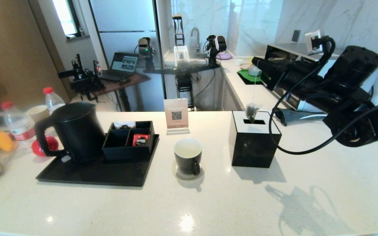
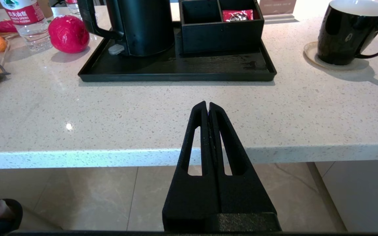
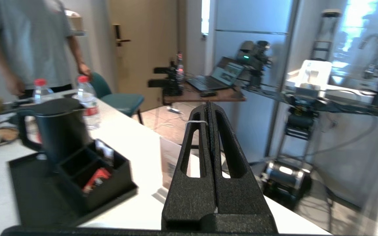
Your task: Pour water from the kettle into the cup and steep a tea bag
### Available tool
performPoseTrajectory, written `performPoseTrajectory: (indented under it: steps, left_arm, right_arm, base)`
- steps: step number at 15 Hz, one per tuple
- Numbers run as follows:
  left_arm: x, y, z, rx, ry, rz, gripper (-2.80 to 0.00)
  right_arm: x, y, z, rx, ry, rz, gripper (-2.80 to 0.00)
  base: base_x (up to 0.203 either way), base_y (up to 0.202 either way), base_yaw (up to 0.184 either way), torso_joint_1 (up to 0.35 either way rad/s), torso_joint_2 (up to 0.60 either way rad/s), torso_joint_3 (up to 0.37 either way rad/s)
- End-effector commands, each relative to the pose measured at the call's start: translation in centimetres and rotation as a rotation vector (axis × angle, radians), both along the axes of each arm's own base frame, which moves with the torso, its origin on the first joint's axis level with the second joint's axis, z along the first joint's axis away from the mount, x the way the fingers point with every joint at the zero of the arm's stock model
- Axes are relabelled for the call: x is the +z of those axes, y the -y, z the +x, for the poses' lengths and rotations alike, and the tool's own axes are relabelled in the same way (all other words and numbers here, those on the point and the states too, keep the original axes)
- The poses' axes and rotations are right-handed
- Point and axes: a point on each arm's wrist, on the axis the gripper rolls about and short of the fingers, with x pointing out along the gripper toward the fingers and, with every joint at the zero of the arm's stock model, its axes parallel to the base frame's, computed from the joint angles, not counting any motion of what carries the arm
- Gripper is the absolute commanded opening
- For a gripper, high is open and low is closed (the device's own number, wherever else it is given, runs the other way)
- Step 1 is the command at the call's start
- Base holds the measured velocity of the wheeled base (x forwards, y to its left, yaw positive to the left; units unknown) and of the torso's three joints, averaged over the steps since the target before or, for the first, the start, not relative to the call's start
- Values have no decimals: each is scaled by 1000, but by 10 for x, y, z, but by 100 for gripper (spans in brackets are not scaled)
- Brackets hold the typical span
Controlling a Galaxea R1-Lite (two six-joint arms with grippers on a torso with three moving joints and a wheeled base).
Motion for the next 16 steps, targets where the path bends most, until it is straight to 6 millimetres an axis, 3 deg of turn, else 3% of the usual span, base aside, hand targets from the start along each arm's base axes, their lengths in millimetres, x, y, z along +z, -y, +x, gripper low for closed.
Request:
performPoseTrajectory:
  steps: [1, 9, 13, 16]
  left_arm:
    - [0, 0, 0, 0, 0, 0, -280]
    - [0, 0, 0, 0, 0, 0, -280]
    - [0, 0, 0, 0, 0, 0, -280]
    - [0, 0, 0, 0, 0, 0, -280]
  right_arm:
    - [-9, 16, 11, -43, -16, -4, -280]
    - [-32, 44, 29, -122, -63, -12, -280]
    - [-37, 43, 29, -116, -76, -15, -280]
    - [-37, 28, 26, -78, -75, -18, -280]
  base:
    - [0, 0, 0, 0, 0, 0]
    - [0, 0, 0, 0, 0, 0]
    - [0, 0, 0, 0, 0, 0]
    - [0, 0, 0, 0, 0, 0]
